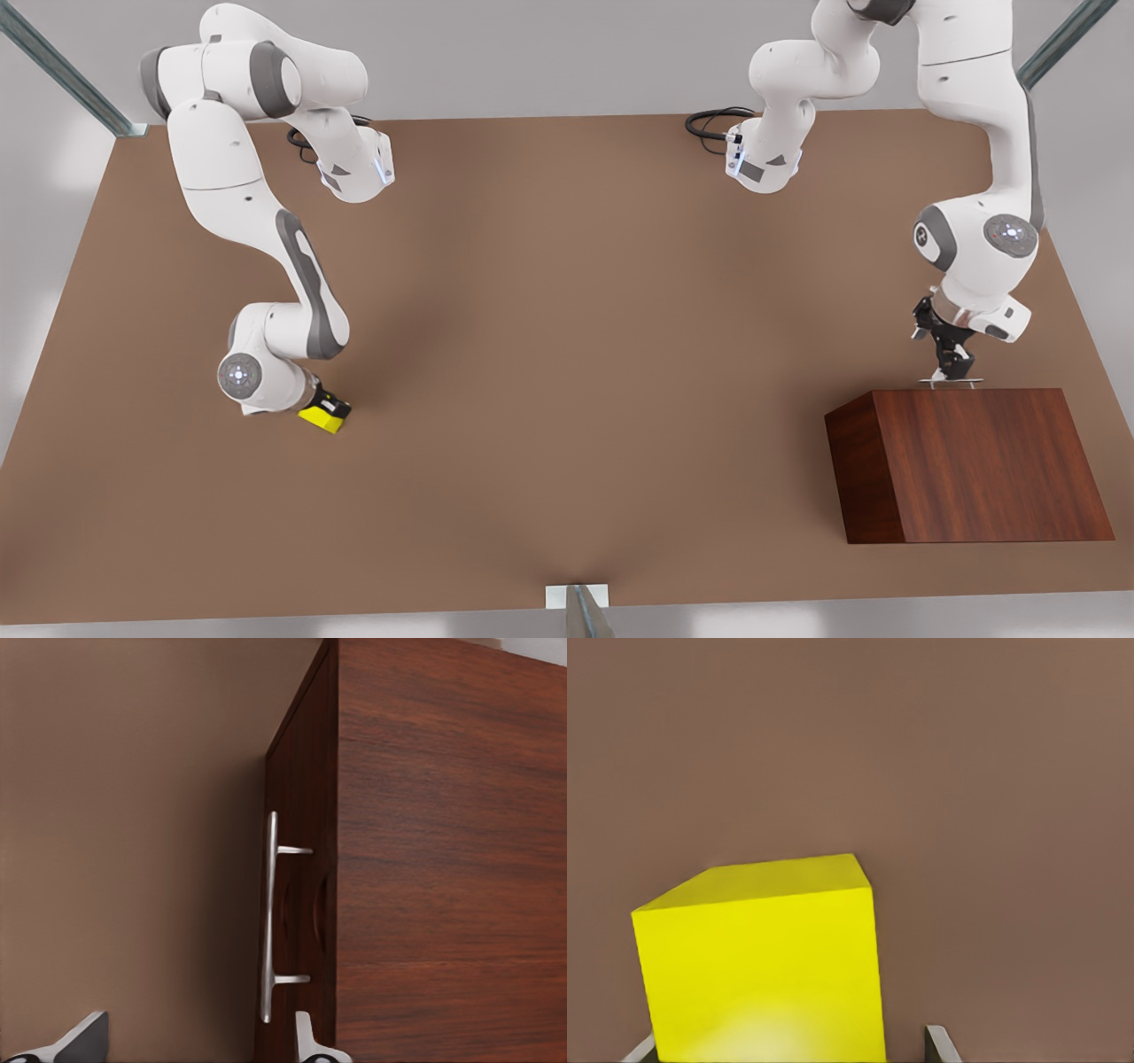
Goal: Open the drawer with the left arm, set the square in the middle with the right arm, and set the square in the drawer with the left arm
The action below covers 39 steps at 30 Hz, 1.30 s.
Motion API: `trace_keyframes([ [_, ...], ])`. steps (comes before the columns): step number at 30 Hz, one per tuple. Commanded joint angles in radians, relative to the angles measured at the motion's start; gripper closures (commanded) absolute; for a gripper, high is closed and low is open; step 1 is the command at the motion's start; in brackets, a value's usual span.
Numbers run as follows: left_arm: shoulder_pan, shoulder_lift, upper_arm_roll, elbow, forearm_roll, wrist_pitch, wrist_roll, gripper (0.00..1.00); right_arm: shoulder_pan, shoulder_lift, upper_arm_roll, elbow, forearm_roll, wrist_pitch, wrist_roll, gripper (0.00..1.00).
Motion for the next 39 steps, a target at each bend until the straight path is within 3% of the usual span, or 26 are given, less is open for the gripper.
trace_keyframes([
  [1, -0.002, 0.000, 0.000, -0.005, 0.000, 0.006, 0.000, 0.00, 0.000, 0.002, 0.000, -0.001, 0.000, 0.004, 0.000, 0.00],
  [6, 0.001, 0.041, 0.002, -0.005, 0.000, 0.056, 0.000, 0.00, 0.008, 0.009, 0.003, -0.001, 0.001, 0.011, -0.043, 0.00],
  [8, 0.011, 0.052, 0.003, -0.005, 0.000, 0.066, 0.000, 0.00, 0.008, 0.009, 0.002, 0.000, 0.046, 0.060, -0.043, 0.09],
  [11, 0.011, 0.054, 0.031, -0.005, 0.000, 0.080, 0.012, 0.00, 0.008, 0.009, 0.003, -0.004, 0.044, 0.113, -0.058, 0.08],
  [18, 0.038, 0.089, 0.039, 0.000, 0.003, 0.135, 0.014, 0.00, 0.008, 0.008, 0.002, -0.001, 0.043, 0.101, -0.057, 0.28],
  [29, 0.045, 0.100, 0.039, -0.003, 0.002, 0.118, 0.012, 0.00, 0.011, -0.050, 0.003, -0.004, 0.044, 0.061, -0.051, 0.32],
  [33, 0.045, 0.074, 0.039, -0.006, 0.002, 0.071, 0.009, 0.00, 0.181, -0.123, 0.006, 0.008, 0.050, -0.035, 0.146, 0.32],
  [39, 0.045, 0.048, 0.039, -0.029, 0.002, 0.048, 0.009, 0.00, 0.635, -0.021, 0.005, 0.209, 0.224, -0.017, 0.785, 0.32],
])
